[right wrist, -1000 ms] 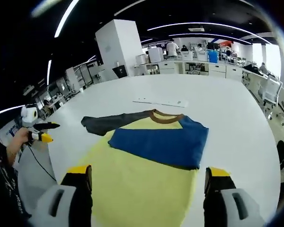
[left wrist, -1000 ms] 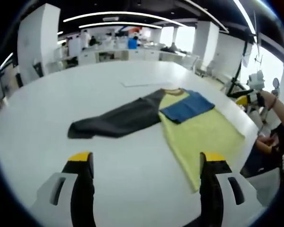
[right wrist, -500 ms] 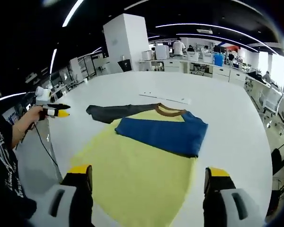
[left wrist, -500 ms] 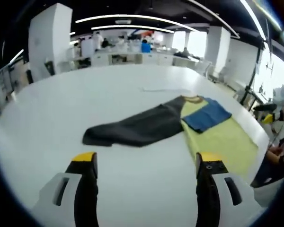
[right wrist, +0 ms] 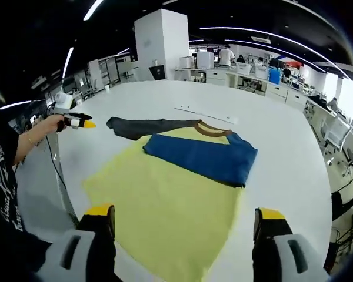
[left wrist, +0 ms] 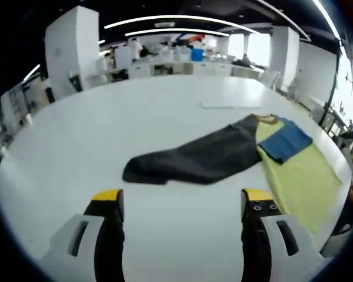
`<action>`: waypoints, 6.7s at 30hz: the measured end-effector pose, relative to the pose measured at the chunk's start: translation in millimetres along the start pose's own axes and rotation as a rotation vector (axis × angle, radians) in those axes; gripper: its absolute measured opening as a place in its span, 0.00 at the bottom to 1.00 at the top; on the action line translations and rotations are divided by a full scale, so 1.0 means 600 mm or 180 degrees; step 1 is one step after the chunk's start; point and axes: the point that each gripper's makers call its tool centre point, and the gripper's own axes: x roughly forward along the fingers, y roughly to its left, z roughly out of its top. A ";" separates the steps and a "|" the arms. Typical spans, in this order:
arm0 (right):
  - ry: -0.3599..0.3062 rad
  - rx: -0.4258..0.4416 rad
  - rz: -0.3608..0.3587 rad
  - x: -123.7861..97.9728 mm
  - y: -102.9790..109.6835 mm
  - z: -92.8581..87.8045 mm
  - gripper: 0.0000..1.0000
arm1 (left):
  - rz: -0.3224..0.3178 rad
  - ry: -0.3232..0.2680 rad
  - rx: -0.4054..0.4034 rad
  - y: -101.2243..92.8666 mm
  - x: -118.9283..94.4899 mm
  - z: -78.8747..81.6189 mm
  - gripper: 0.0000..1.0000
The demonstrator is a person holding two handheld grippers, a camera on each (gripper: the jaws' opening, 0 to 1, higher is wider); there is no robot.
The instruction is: Fold the garment on the visible template until the final outline fits inside the template.
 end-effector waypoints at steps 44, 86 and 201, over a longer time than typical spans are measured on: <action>0.0149 0.0176 -0.0164 0.010 -0.021 -0.007 0.87 | 0.0531 -0.0019 -0.0038 0.141 0.134 -0.015 0.31; 0.0043 0.0191 -0.0152 0.009 -0.009 0.007 0.83 | 0.0280 -0.0083 0.0085 0.134 0.073 0.019 0.00; -0.0373 0.0411 -0.0192 -0.055 0.002 -0.001 1.00 | 0.0539 0.0668 -0.0490 0.100 0.059 -0.049 0.01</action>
